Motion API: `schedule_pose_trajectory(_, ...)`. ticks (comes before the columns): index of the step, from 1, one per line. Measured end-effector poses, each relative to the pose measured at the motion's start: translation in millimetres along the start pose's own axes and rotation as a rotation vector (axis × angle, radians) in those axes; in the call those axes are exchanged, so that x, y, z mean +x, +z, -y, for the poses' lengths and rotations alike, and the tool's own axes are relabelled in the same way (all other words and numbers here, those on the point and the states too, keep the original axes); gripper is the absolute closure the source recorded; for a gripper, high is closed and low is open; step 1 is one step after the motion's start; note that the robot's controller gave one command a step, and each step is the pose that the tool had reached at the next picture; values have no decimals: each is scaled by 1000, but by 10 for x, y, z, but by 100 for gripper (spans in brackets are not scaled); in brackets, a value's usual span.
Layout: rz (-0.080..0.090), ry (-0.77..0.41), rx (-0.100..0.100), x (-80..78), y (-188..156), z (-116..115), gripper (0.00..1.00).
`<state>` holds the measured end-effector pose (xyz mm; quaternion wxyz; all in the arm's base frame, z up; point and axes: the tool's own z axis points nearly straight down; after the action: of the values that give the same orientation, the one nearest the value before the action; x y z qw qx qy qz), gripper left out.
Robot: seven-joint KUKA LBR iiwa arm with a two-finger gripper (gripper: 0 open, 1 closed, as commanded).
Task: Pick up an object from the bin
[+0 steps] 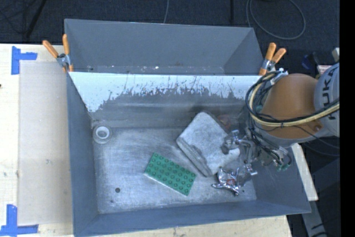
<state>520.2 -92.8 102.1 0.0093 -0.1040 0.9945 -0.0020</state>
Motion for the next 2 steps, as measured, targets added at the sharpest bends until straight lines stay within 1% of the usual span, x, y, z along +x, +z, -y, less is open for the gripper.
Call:
schedule_pose_trajectory(1,8,-298,2,50,33,-83,0)
schedule_pose_trajectory(2,-11,-303,-7,109,111,-108,100)
